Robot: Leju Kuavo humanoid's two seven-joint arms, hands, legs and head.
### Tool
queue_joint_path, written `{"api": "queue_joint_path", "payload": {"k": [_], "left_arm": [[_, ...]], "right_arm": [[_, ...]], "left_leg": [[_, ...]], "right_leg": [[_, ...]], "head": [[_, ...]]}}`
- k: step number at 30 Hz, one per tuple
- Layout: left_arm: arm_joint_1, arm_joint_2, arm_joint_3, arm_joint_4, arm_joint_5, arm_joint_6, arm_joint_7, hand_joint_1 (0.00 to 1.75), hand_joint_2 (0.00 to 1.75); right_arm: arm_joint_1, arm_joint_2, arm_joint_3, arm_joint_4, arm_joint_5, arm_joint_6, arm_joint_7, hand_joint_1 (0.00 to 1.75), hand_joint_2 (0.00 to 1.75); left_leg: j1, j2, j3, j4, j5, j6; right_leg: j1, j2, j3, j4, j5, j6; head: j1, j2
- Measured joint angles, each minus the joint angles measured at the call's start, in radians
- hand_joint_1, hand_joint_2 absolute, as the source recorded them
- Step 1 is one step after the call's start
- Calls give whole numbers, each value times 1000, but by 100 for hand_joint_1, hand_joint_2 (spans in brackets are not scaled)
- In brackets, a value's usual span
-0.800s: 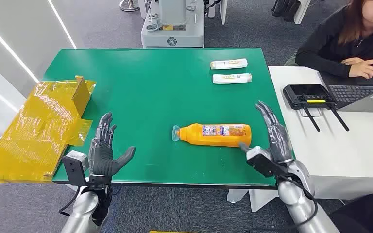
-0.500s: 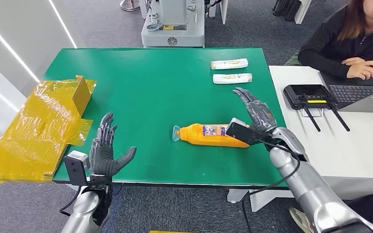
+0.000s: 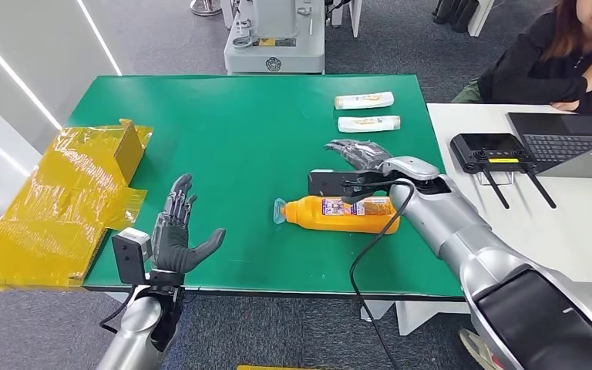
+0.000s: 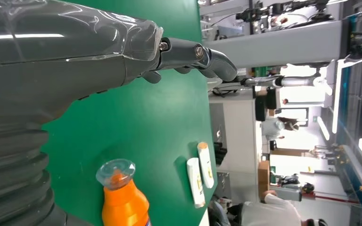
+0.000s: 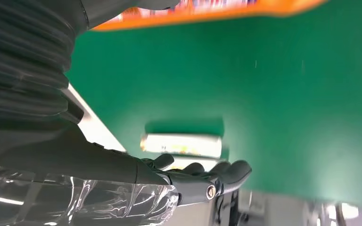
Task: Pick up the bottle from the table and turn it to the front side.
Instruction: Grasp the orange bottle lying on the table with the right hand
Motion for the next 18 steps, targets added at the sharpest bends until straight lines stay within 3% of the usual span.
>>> {"api": "queue_joint_path", "payload": {"k": [8,18], "left_arm": [[-4,2,-9,0,18,-17,20,0,175],[-4,3,-9,0,35,-30,20,0,175]], "right_arm": [[-27,15,75,39,-15,104,20,0,175],[-33,-7,120,47,-42,116,41,0,175]], "left_leg": [[0,0,0,0,0,0],[0,0,0,1,0,0]], "right_leg": [[0,0,0,0,0,0],[0,0,0,0,0,0]], "head": [[0,0],[0,0]]}}
